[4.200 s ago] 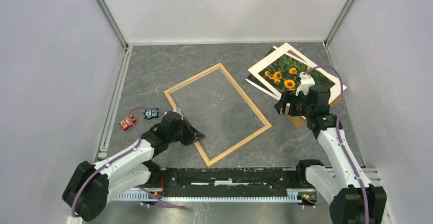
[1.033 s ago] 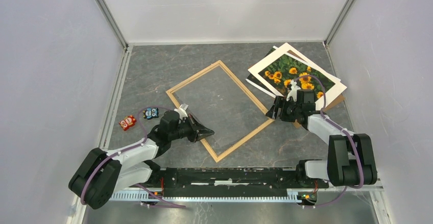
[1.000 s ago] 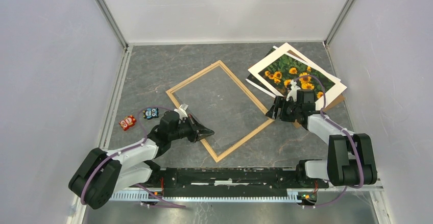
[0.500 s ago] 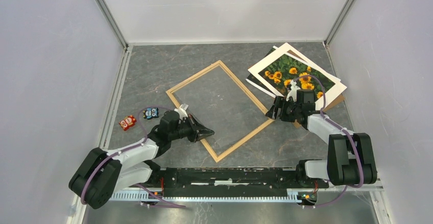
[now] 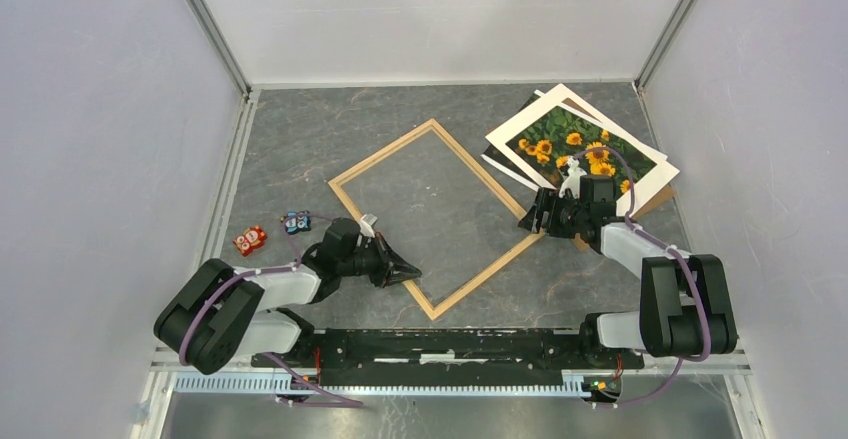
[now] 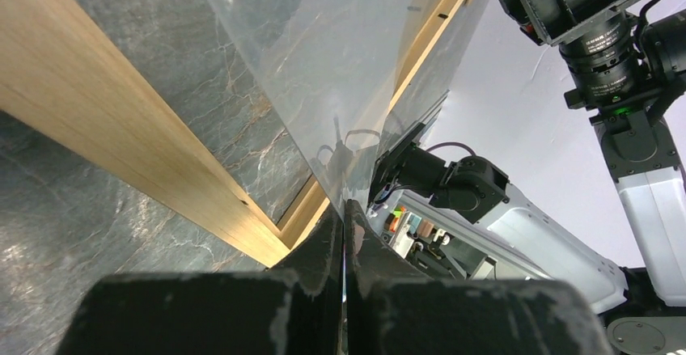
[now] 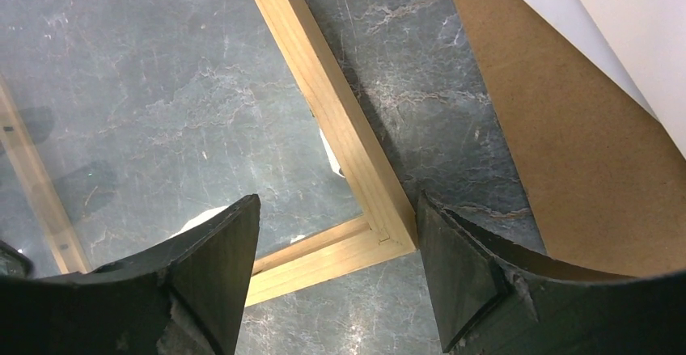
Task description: Put the photo into the frame
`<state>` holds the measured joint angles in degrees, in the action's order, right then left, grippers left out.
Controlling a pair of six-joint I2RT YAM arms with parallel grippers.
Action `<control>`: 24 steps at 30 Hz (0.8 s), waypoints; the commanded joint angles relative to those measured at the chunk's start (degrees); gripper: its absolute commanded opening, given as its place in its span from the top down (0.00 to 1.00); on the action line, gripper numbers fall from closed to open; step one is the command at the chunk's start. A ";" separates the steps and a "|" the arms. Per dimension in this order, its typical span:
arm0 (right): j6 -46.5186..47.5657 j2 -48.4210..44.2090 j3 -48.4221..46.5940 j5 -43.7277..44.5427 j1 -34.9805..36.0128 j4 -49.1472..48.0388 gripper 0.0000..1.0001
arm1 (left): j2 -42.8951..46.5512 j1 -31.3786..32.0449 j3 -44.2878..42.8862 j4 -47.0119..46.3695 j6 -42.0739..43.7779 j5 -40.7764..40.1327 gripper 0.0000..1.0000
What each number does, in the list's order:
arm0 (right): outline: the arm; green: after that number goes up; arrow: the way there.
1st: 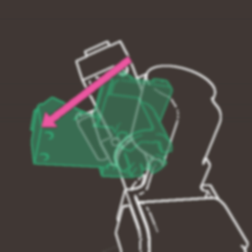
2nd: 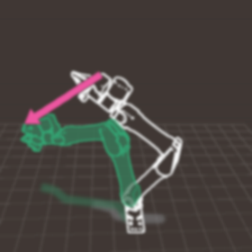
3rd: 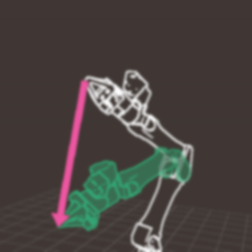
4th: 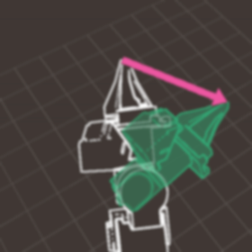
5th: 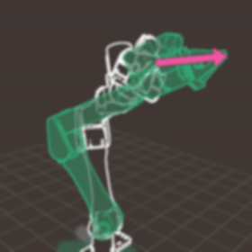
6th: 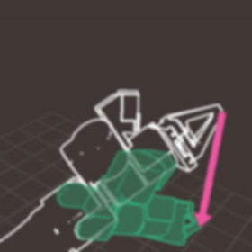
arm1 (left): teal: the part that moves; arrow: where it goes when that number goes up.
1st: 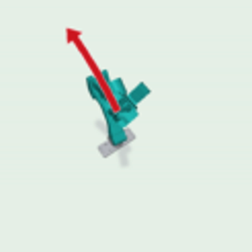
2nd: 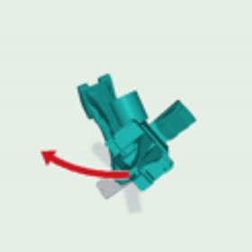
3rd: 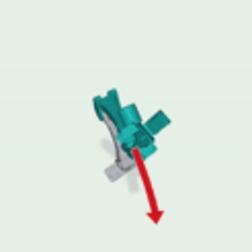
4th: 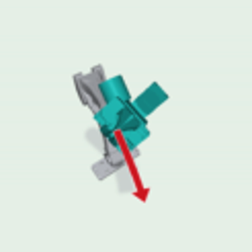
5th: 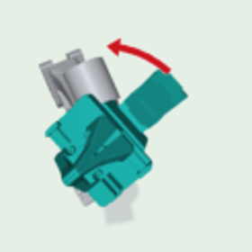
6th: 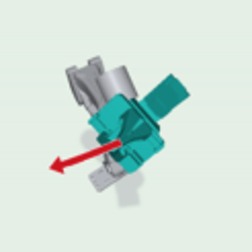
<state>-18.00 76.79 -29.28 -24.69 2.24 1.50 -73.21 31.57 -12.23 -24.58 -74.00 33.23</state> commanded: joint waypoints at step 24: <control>-1.31 1.26 3.09 0.08 2.49 -4.05 0.25 | -0.97 4.38 -6.03 9.25 10.66 0.49 0.98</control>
<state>-18.65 76.95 -27.24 -23.92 3.84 -4.29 -75.02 35.24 -16.71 -16.60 -66.52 33.30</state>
